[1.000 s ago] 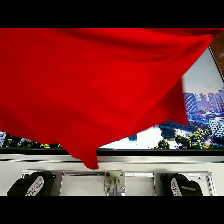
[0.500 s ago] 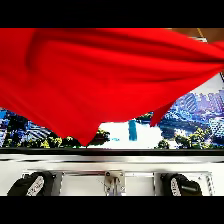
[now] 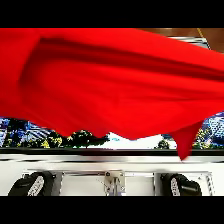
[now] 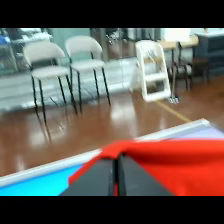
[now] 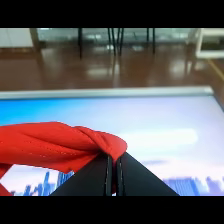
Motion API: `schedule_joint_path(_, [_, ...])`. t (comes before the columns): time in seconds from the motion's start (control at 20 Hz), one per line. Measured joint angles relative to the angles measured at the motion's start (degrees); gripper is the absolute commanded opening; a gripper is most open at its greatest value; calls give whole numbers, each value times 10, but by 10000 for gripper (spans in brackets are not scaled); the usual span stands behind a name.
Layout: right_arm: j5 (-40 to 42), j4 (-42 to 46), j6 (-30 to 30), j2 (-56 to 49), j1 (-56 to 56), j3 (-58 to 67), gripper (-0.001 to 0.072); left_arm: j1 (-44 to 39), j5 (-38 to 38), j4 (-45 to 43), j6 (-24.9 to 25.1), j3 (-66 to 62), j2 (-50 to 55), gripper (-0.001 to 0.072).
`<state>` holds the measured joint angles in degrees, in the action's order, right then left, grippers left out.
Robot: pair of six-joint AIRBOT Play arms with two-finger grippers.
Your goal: Fold the shirts.
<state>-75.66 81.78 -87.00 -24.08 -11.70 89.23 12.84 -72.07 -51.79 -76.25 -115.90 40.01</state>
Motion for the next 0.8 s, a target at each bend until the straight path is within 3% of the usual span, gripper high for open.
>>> schedule_joint_path(0.2, [-143,37,-33,-64,0,-41,65,0,-10,-41,-25,93,8,43])
schedule_joint_path(0.35, [-175,37,-29,-125,1,-138,65,0,14,-69,-34,203,43,43])
schedule_joint_path(0.5, [-82,24,-30,-205,1,-243,66,-3,66,-74,-37,295,117,44])
schedule_joint_path(0.8, [277,-134,-28,-411,0,-314,66,-22,186,-49,-40,350,298,44])
